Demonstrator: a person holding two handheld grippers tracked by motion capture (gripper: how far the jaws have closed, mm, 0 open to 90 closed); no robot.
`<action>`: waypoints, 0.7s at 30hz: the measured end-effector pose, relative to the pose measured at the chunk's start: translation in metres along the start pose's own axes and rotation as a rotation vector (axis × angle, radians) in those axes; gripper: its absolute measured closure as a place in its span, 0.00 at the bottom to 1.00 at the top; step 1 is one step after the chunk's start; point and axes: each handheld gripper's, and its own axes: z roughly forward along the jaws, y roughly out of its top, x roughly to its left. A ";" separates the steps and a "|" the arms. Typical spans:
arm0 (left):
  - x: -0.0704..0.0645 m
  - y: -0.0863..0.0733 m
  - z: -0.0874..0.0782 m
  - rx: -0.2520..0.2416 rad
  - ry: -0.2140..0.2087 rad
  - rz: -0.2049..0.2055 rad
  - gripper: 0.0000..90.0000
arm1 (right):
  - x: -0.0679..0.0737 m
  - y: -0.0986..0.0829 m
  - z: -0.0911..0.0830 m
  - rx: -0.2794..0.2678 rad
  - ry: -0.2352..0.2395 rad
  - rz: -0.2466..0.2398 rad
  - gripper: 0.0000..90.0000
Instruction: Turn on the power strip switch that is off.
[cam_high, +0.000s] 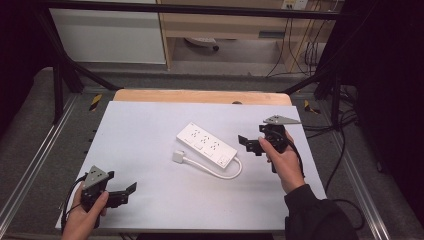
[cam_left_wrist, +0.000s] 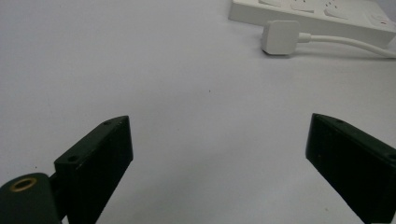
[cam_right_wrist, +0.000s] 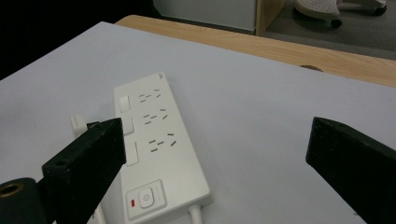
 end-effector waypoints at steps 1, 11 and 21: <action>0.000 0.000 0.000 0.000 0.000 0.000 0.08 | 0.002 0.003 0.004 -0.001 0.001 -0.005 0.06; 0.000 0.000 0.000 -0.002 -0.003 0.002 0.08 | 0.009 0.013 0.011 -0.002 0.006 -0.017 0.06; 0.000 0.000 0.000 -0.001 -0.001 0.000 0.08 | 0.014 0.021 0.018 -0.019 0.008 -0.031 0.06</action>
